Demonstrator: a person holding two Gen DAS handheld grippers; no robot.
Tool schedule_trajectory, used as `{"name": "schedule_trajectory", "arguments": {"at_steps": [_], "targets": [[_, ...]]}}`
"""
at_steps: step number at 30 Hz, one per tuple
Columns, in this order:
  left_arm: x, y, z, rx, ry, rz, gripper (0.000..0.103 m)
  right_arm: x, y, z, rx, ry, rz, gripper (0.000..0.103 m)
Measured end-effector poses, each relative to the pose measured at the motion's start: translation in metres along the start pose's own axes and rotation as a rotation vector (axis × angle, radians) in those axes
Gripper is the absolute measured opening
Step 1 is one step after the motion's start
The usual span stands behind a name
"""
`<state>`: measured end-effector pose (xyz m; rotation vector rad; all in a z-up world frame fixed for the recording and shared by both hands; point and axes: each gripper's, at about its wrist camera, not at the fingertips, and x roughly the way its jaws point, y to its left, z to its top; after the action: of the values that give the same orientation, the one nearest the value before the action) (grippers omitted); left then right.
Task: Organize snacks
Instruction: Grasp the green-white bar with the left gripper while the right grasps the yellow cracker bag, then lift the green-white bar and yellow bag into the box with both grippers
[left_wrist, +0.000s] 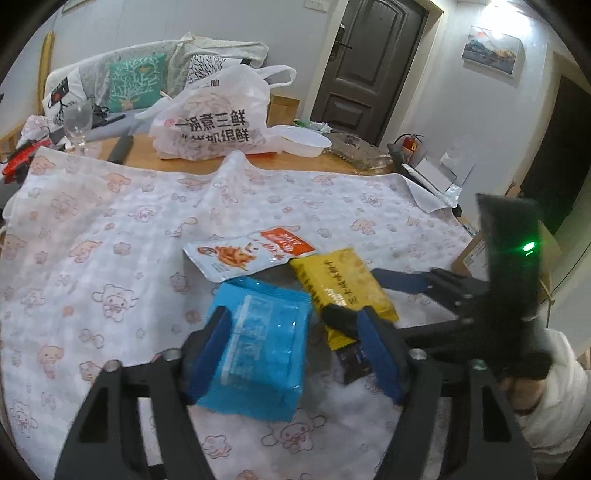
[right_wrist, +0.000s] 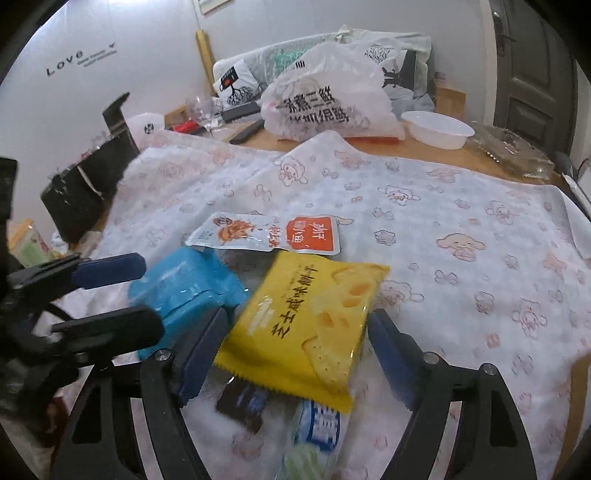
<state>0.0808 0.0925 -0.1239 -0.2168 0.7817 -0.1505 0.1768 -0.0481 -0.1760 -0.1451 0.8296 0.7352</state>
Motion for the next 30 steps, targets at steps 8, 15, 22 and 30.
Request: {"name": "schedule_trajectory", "arguments": {"at_steps": [8,15,22,30], "targets": [[0.008,-0.02,-0.006,0.023,0.037,-0.025,0.055,-0.027,-0.016,-0.019,0.008,0.004,0.004,0.07],[0.028,-0.058,-0.01,0.06,0.104,-0.079,0.041,-0.058,-0.047,-0.046,0.039,0.024,-0.054,0.07],[0.063,-0.095,-0.019,0.075,0.183,-0.048,0.041,-0.07,-0.049,-0.073,-0.032,0.048,-0.08,0.071],[0.078,-0.122,-0.027,0.169,0.163,0.145,0.036,-0.084,-0.051,-0.092,-0.061,0.032,-0.086,0.071]]}}
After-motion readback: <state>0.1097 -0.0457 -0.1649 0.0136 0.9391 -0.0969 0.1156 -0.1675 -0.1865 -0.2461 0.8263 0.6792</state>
